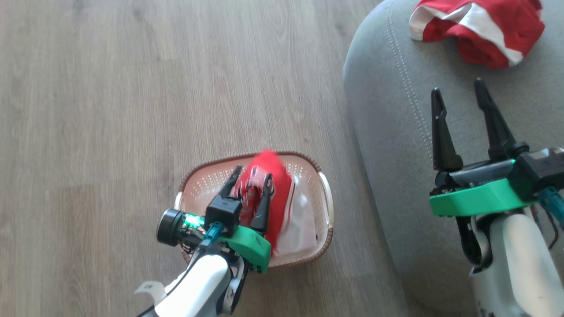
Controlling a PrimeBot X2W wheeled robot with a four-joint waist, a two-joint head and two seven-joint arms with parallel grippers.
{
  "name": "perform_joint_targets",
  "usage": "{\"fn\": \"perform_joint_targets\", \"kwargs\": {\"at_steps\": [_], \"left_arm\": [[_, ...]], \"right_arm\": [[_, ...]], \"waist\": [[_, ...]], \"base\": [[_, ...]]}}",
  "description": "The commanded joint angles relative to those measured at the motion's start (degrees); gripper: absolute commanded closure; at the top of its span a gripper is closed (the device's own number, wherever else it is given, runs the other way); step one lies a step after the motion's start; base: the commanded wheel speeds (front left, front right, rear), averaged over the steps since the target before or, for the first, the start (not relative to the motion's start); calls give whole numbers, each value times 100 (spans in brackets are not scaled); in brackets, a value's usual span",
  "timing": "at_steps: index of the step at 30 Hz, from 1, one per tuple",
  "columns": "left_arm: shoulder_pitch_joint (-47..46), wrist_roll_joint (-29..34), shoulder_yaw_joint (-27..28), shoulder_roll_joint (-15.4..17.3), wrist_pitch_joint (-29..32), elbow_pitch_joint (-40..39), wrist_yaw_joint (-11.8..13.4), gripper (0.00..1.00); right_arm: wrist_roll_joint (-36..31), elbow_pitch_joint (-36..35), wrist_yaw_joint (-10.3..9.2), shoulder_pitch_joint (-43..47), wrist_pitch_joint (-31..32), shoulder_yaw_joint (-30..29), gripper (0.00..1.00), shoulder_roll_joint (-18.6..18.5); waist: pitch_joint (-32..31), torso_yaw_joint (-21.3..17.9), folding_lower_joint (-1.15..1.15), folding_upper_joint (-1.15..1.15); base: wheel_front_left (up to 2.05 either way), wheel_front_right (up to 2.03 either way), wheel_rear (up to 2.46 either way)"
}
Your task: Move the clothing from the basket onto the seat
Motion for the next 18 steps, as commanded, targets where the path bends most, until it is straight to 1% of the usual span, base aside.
{"fn": "perform_joint_targets", "kwargs": {"at_steps": [1, 18], "left_arm": [[-22, -8, 252, 90, -71, -219, 65, 0], [807, -111, 1022, 385, -71, -875, 186, 0]], "right_arm": [[-4, -129, -2, 10, -37, 136, 0, 21], [-102, 126, -2, 583, -37, 17, 0, 21]], "waist": [[-114, -3, 0, -1], [-879, 118, 0, -1]], "base": [[0, 0, 0], [0, 0, 0]]}}
